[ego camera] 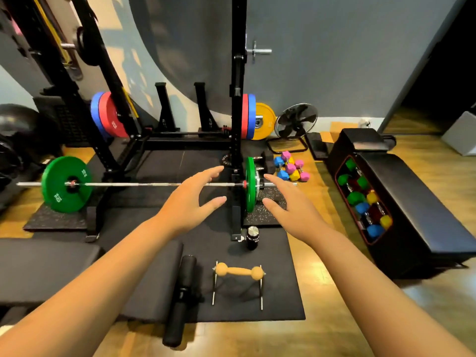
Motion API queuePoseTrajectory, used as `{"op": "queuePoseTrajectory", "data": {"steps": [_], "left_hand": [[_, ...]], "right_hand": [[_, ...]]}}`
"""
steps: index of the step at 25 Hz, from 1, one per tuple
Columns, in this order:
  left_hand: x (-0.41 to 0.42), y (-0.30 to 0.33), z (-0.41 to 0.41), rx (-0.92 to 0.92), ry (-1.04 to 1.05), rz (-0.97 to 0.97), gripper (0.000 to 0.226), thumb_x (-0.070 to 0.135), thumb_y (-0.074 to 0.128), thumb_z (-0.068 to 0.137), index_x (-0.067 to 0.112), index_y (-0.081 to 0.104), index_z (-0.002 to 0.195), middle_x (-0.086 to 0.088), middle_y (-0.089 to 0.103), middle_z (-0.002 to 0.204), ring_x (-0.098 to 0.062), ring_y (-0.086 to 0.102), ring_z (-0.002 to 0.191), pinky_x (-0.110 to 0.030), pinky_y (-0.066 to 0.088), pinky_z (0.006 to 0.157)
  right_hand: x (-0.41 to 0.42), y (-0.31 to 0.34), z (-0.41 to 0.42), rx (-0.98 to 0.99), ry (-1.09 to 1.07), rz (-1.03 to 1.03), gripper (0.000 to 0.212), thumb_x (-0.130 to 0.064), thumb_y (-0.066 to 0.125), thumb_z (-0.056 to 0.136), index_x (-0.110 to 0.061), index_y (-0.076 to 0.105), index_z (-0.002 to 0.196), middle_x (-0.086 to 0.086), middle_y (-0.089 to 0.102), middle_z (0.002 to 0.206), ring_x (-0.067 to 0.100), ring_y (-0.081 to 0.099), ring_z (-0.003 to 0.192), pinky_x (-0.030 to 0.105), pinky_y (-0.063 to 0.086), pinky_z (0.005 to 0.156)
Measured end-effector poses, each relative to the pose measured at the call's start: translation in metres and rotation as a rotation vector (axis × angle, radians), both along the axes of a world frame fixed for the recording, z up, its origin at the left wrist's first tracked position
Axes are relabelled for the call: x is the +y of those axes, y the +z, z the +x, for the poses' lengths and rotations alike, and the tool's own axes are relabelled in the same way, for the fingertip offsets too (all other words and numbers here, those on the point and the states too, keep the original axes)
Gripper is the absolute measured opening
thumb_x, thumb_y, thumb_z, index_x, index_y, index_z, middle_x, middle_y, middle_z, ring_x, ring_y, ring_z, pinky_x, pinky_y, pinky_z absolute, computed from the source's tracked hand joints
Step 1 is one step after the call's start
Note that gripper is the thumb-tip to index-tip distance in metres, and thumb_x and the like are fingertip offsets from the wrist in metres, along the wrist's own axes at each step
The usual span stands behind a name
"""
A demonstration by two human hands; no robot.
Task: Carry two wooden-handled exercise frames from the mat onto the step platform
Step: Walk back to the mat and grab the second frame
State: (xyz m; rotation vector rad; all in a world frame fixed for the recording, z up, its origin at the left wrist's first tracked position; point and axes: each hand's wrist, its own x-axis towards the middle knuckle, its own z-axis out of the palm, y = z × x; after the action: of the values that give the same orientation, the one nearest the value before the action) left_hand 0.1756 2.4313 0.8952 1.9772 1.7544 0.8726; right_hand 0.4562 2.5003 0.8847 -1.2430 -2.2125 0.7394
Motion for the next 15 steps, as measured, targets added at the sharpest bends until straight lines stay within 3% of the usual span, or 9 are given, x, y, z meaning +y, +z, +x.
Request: {"op": "queuePoseTrajectory", "data": {"steps": [4, 9, 13, 15], "left_hand": [[0.034, -0.046, -0.010, -0.017, -0.018, -0.064, 0.076, 0.045, 0.072, 0.093, 0.041, 0.033, 0.158, 0.017, 0.051, 0.152, 0.006, 0.040, 0.139, -0.008, 0.025, 0.106], [0.056, -0.146, -0.007, -0.037, -0.027, -0.162, 0.080, 0.046, 0.076, 0.089, 0.038, 0.035, 0.158, 0.016, 0.049, 0.153, -0.004, 0.042, 0.142, -0.029, 0.033, 0.114], [0.070, -0.234, -0.006, -0.070, -0.035, -0.227, 0.078, 0.048, 0.078, 0.087, 0.040, 0.039, 0.155, 0.021, 0.051, 0.151, -0.003, 0.045, 0.141, -0.030, 0.036, 0.115], [0.081, -0.293, -0.007, -0.122, -0.014, -0.237, 0.079, 0.052, 0.077, 0.085, 0.040, 0.041, 0.154, 0.023, 0.053, 0.149, 0.001, 0.046, 0.140, -0.024, 0.035, 0.113]], "right_hand": [[0.025, -0.047, 0.001, 0.009, 0.023, -0.111, 0.067, -0.041, 0.064, 0.098, -0.053, 0.030, 0.154, -0.013, 0.046, 0.152, 0.002, 0.038, 0.138, 0.032, 0.035, 0.109], [0.056, -0.142, 0.006, 0.013, 0.052, -0.250, 0.079, -0.038, 0.075, 0.092, -0.048, 0.032, 0.157, -0.021, 0.044, 0.146, -0.008, 0.035, 0.134, 0.015, 0.029, 0.104], [0.071, -0.247, 0.020, 0.017, 0.003, -0.357, 0.082, -0.029, 0.079, 0.089, -0.040, 0.035, 0.157, -0.015, 0.046, 0.150, 0.000, 0.039, 0.140, 0.023, 0.031, 0.115], [0.079, -0.311, 0.026, 0.028, -0.012, -0.395, 0.084, -0.037, 0.079, 0.086, -0.048, 0.033, 0.155, -0.017, 0.046, 0.150, 0.000, 0.038, 0.142, 0.027, 0.032, 0.116]]}}
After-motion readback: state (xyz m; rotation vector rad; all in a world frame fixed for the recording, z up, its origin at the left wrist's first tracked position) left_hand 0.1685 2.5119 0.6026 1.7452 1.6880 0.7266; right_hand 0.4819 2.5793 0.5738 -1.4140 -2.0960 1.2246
